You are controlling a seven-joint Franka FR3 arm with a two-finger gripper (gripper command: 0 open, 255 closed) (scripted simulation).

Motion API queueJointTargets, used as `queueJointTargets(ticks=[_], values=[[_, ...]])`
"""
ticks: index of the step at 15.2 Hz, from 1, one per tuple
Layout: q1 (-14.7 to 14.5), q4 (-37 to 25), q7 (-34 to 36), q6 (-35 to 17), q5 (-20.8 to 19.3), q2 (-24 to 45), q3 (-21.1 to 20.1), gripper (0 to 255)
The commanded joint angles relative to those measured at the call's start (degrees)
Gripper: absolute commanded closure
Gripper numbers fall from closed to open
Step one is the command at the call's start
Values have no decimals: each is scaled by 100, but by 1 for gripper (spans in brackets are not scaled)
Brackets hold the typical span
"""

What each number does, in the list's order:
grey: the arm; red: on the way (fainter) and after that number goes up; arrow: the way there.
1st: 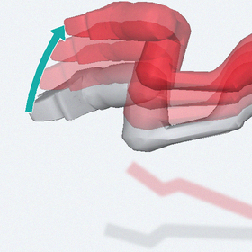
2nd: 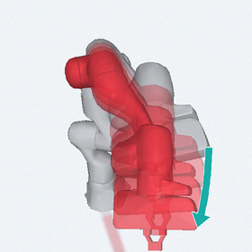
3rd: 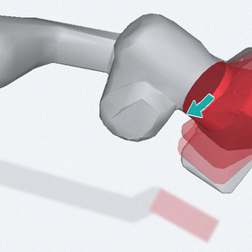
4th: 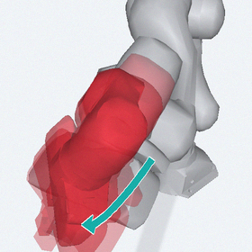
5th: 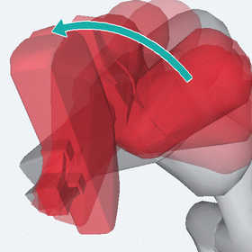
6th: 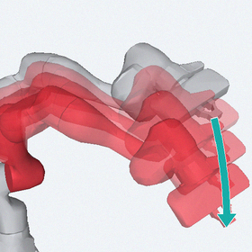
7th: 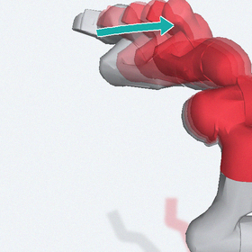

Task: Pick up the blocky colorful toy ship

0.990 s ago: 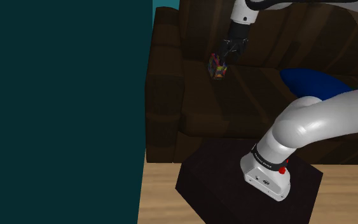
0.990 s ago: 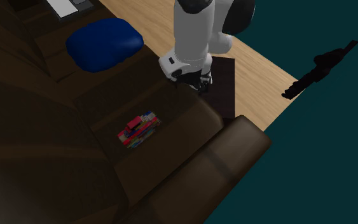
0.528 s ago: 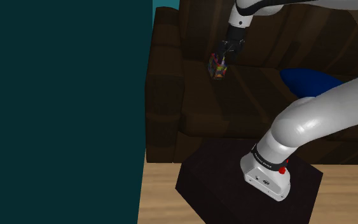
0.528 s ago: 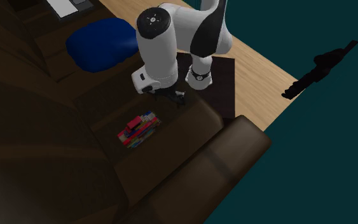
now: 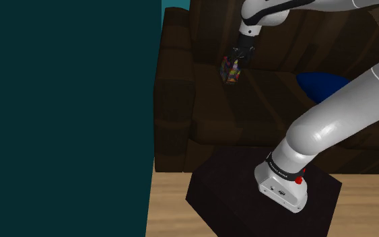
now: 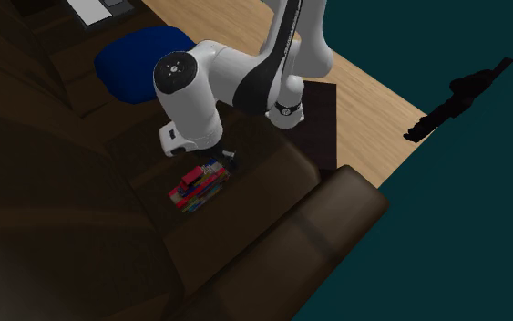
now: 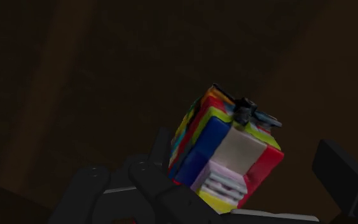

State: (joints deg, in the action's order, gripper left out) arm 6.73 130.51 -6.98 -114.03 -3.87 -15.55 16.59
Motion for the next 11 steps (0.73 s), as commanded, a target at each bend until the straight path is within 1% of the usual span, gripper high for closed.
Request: queueJointTargets(ticks=[1,5,7,8,11], values=[[1,73,-22,-158,15,83,21,0],[0,311,-49,-526,36,216,50,0],[0,311,-49,-526,36,215,50,0],[0,308,-47,-521,36,214,49,255],[0,310,-47,-523,36,214,48,255]])
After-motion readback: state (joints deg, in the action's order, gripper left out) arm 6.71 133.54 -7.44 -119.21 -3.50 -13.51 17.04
